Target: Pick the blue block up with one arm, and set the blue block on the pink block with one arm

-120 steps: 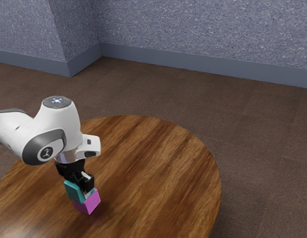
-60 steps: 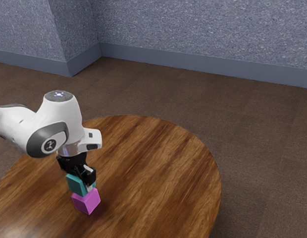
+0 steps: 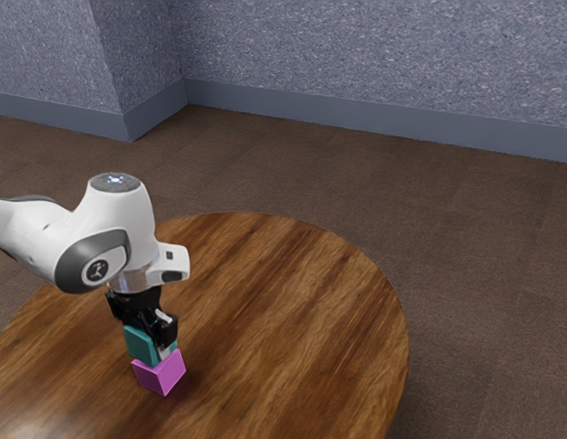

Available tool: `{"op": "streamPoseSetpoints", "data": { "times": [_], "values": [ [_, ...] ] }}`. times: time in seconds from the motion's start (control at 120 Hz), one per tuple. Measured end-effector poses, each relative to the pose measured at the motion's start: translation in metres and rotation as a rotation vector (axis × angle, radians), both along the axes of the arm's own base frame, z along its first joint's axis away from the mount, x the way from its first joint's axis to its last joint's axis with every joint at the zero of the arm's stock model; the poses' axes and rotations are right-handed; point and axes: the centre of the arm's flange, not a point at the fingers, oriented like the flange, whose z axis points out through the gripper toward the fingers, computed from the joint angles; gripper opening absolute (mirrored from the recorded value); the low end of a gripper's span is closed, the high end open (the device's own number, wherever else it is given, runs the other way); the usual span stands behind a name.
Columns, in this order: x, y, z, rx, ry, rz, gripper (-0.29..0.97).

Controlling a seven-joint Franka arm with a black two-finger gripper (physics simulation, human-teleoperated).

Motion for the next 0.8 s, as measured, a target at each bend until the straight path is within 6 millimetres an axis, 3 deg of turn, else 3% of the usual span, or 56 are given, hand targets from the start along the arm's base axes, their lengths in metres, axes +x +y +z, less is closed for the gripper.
{"op": "streamPoseSetpoints", "data": {
  "times": [0.8],
  "values": [
    [-0.0012,-0.0014,-0.0042,-0.007,-0.002,0.023,0.41]
  ]
}}
